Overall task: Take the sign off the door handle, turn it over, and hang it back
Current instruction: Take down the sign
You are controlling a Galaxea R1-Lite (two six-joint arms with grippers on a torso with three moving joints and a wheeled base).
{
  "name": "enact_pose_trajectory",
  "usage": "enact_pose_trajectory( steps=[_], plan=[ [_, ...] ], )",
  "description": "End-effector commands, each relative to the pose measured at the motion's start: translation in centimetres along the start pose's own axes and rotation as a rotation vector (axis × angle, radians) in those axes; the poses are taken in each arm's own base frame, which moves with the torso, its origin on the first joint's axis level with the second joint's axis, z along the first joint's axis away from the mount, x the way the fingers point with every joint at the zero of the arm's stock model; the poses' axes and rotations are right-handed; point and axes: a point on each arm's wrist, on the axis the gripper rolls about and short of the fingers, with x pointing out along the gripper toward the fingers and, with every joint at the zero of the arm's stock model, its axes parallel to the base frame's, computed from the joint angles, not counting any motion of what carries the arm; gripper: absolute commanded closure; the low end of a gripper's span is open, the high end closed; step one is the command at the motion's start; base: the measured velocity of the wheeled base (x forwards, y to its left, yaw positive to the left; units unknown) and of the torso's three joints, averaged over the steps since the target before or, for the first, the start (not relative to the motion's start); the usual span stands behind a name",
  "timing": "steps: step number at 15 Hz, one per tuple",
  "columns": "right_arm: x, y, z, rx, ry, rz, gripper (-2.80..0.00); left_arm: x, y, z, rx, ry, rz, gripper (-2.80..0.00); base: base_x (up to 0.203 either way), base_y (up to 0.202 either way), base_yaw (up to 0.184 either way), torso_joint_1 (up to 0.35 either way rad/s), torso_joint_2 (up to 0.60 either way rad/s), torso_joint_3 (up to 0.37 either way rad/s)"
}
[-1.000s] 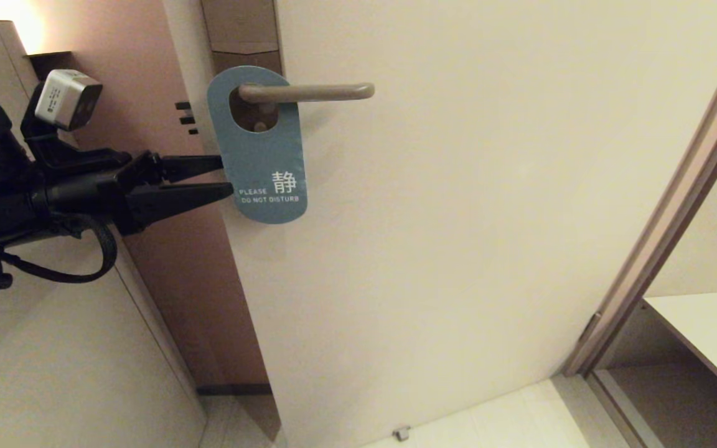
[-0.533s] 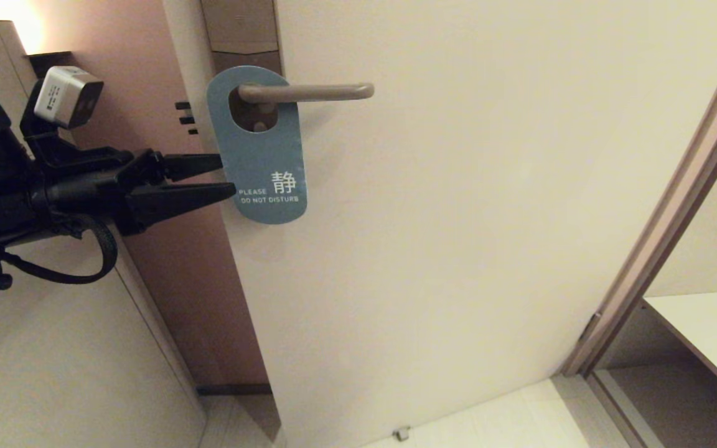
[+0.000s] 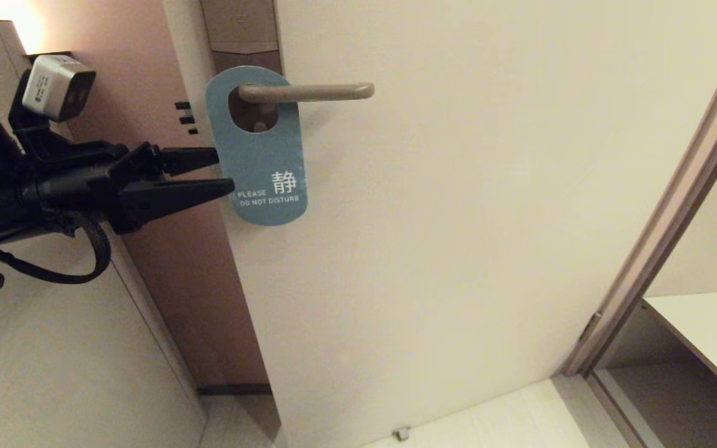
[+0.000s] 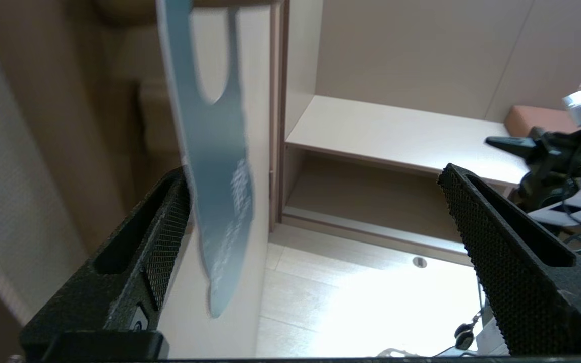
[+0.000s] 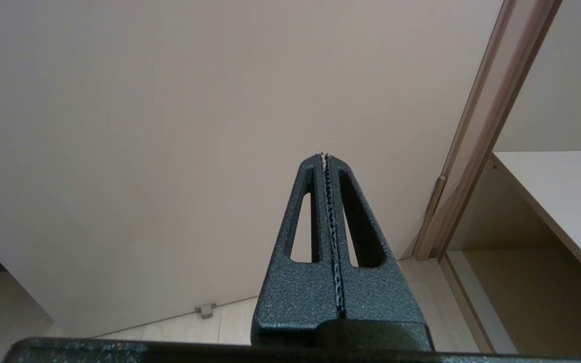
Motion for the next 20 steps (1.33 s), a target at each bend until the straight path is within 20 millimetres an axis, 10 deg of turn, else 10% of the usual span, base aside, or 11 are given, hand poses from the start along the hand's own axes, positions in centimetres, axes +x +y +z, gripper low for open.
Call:
enact_pose_trajectory(
  steps=[1,20],
  plan=[
    [0.0,0.0,0.0,0.0,0.0,0.0,0.0,0.0,-0.7,0.6,0.01,-0.008,-0.014,-2.8,0.0,0.0,0.0,0.0,0.0,0.0],
    [0.0,0.0,0.0,0.0,0.0,0.0,0.0,2.8,-1.7,0.1,-0.006,-0.024,-0.002,-2.8,0.0,0.0,0.0,0.0,0.0,0.0]
  ],
)
